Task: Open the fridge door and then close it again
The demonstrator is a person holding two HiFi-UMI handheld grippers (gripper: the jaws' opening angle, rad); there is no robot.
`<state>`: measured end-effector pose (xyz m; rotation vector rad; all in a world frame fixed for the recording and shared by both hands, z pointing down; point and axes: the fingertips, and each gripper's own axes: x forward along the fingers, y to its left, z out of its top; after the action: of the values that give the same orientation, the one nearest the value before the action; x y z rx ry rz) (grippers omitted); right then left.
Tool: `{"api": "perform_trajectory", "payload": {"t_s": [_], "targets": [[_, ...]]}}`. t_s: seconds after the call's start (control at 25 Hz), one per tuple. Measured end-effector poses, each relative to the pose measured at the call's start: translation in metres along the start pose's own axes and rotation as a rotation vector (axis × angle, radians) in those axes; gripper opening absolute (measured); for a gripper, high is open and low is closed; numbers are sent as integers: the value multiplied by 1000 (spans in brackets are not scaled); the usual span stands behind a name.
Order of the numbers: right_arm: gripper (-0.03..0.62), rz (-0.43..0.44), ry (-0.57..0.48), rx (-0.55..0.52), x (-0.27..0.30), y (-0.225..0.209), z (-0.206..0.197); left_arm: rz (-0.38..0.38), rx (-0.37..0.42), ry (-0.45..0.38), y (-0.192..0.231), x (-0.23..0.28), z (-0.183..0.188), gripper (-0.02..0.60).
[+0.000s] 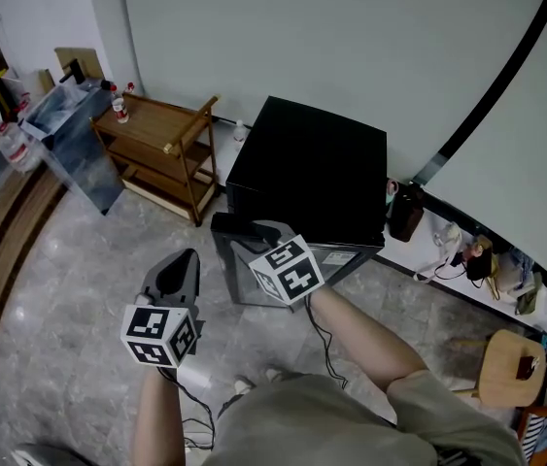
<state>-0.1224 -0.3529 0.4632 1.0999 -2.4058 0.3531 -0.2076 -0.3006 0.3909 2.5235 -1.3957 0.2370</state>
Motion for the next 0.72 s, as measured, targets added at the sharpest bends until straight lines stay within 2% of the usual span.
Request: {"api": "perform_trajectory", "payload": {"t_s": [0.72], "targets": [[204,-99,-3,13,27,-38,14,-22,-9,4,4,9,0,8]]}}
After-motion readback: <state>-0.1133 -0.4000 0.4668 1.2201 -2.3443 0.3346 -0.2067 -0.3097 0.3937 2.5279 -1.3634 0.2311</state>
